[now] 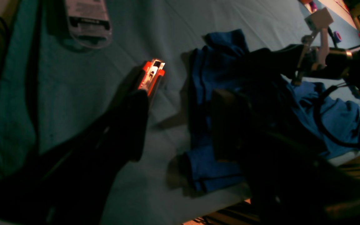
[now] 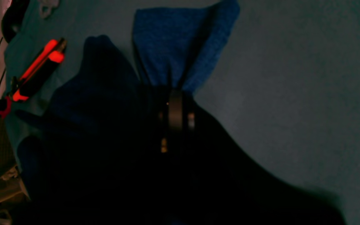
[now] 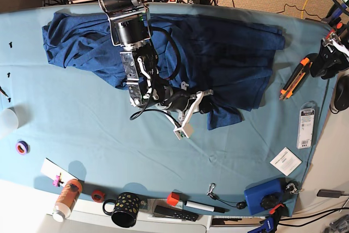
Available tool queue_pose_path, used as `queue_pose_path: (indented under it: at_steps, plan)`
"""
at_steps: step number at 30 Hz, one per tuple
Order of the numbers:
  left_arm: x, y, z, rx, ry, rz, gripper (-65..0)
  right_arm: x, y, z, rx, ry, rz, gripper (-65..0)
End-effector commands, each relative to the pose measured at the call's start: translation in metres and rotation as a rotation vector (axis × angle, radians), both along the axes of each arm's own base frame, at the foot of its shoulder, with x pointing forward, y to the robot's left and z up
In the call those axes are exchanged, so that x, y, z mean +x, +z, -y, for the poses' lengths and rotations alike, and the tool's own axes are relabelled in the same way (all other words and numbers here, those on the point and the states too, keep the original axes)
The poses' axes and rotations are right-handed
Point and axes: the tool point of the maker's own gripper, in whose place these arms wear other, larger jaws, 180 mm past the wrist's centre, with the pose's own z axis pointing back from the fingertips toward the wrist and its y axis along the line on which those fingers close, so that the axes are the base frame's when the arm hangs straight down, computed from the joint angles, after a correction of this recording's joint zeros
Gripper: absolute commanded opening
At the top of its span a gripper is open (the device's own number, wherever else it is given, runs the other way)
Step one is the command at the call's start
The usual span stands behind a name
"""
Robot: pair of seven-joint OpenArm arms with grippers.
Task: Layout the t-shirt on the table in an organized manner, then fold the t-shirt properly
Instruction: 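Drag the pinched fabric across the shirt toward the left gripper, then release the fabric and move the right gripper back to the collar corner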
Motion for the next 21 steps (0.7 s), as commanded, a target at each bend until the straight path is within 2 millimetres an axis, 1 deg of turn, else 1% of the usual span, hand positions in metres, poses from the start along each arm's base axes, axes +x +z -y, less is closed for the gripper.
queue_pose_path:
  at_steps: [1,4,7,10,13,14,16,21]
  plan:
    - [0.004,0.014,-0.003,0.013,-0.005,0.049,-34.4,0.014,0.026,-0.008,0.045,0.004,0.065,-65.0]
    - [0.004,0.014,-0.003,0.013,-0.005,0.048,-34.4,0.011,0.046,-0.014,0.072,0.062,0.11,-65.0]
    - [0.003,0.014,-0.003,0.012,-0.005,0.046,-34.4,0.001,0.079,-0.024,0.148,0.134,0.143,-65.0]
    - [0.002,0.011,-0.001,0.003,-0.003,0.042,-34.4,-0.006,0.112,-0.026,0.193,0.153,0.237,-65.0]
    - [0.0,0.01,-0.001,0.004,-0.003,0.034,-34.4,-0.02,0.129,-0.032,0.203,0.177,0.299,-65.0]
    - [-0.001,0.01,-0.001,0.004,-0.003,0.034,-34.4,-0.028,0.129,-0.038,0.201,0.202,0.304,-65.0]
    - [-0.001,0.01,-0.001,0.003,-0.003,0.035,-34.4,-0.048,0.123,-0.055,0.196,0.271,0.29,-65.0]
    - [0.0,0.012,-0.001,-0.004,-0.004,0.045,-34.4,-0.106,0.096,-0.101,0.113,0.475,0.273,-65.0]
